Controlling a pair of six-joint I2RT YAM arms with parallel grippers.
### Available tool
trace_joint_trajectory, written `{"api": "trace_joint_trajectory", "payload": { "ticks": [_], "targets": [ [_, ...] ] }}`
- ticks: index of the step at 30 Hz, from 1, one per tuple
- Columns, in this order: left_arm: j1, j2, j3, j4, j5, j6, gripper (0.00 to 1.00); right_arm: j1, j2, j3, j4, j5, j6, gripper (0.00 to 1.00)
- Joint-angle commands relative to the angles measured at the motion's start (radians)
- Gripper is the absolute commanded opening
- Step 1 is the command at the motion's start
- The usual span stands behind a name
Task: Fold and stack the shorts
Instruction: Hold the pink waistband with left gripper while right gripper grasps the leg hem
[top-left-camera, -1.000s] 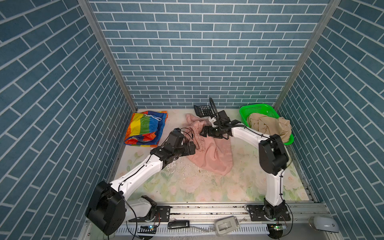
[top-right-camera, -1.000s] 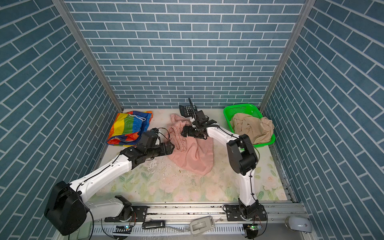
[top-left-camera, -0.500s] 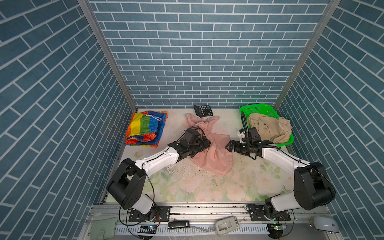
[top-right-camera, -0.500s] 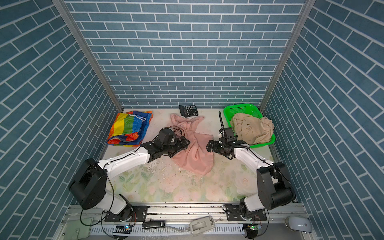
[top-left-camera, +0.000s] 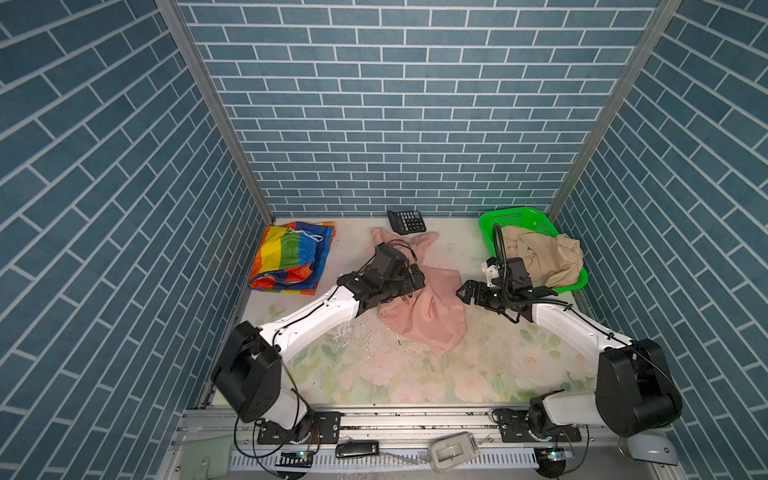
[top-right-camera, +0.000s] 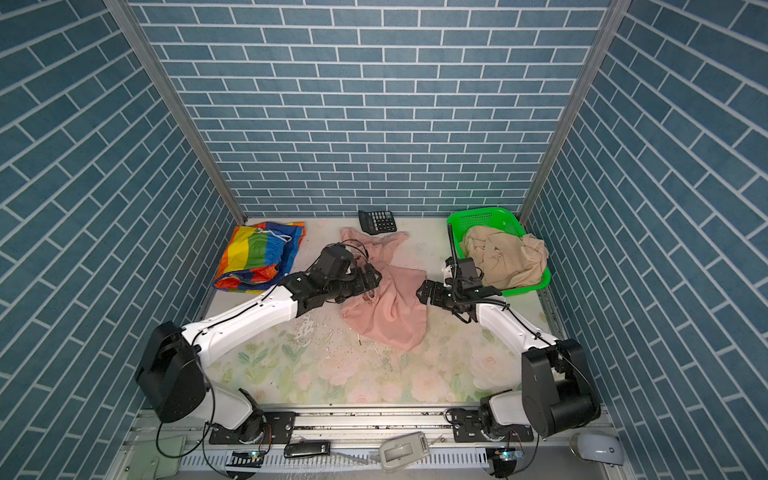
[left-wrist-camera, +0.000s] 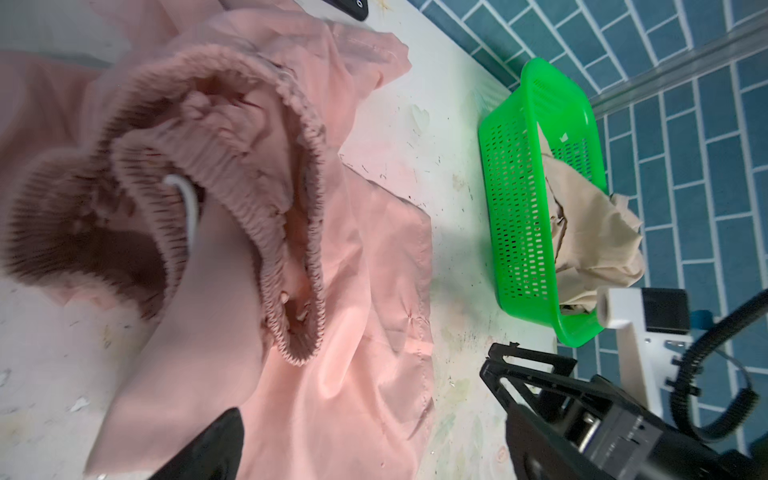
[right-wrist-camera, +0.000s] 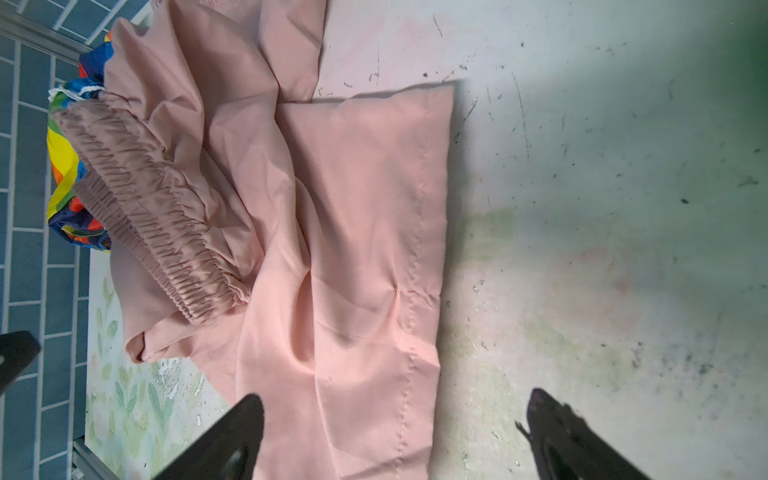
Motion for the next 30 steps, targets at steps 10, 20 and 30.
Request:
{"api": "trace_joint_trajectory", "payload": {
  "ticks": [10, 20, 30],
  "targets": [
    [-0.034, 0.231, 0.057, -0.065, -0.020, 0.056, 0.97, -0.017, -0.051, -0.064, 0.016, -0.024, 0.002, 0.99],
    [-0.012, 0.278, 0.014, 0.066, -0.048, 0.012, 0.77, -0.018, -0.033, -0.087, 0.065, -0.052, 0.022, 0.99],
    [0.006, 0.327, 0.086, 0.034, -0.084, 0.046, 0.61, -0.019, -0.031, -0.126, 0.099, -0.053, 0.033, 0.99]
  ]
}}
